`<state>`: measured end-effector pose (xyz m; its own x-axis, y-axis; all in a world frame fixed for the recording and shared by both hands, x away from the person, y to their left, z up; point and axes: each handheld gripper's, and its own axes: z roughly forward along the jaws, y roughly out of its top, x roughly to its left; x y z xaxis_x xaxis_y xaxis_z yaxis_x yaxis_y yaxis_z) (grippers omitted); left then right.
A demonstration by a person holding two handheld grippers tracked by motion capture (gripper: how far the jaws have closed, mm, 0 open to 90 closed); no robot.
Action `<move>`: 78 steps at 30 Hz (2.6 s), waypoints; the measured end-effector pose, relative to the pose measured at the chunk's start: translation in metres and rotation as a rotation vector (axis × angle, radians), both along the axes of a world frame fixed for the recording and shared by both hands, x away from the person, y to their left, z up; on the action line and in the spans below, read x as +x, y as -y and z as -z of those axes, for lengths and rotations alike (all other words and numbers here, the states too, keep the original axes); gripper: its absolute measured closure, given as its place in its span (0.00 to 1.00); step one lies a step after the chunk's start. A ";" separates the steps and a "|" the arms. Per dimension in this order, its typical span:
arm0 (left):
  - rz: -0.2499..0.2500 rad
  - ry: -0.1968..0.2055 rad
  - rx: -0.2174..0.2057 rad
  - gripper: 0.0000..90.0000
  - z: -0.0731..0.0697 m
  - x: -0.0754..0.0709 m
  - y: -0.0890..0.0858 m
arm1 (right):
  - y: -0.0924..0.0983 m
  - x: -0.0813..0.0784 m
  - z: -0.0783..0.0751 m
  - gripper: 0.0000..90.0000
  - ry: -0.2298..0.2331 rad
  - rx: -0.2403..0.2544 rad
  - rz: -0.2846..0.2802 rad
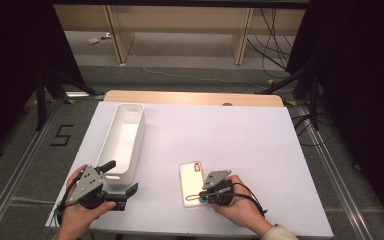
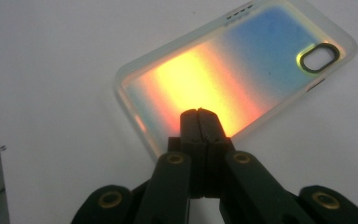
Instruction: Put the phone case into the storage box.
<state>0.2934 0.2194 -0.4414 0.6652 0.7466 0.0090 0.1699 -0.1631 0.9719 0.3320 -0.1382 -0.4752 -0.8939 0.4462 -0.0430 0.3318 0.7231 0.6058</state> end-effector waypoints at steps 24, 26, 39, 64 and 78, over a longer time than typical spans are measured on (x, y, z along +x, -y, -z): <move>0.000 0.000 -0.002 0.00 0.000 0.000 0.000 | 0.004 0.002 -0.004 1.00 -0.015 -0.036 0.018; 0.001 0.001 -0.001 0.00 0.000 0.000 0.000 | 0.004 0.003 -0.005 1.00 -0.019 -0.047 0.021; -0.001 0.001 0.000 0.00 0.000 0.000 0.000 | 0.009 0.006 -0.005 1.00 -0.015 -0.054 0.050; -0.002 -0.001 0.001 0.00 0.000 -0.001 -0.001 | 0.016 0.031 -0.041 0.62 -0.128 -0.027 0.199; -0.001 -0.002 0.001 0.00 0.000 -0.001 0.000 | 0.011 0.054 -0.057 0.46 -0.276 -0.163 0.301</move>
<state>0.2928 0.2197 -0.4412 0.6646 0.7471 0.0081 0.1719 -0.1635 0.9715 0.3860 -0.1495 -0.4184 -0.7131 0.6956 0.0878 0.6757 0.6483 0.3510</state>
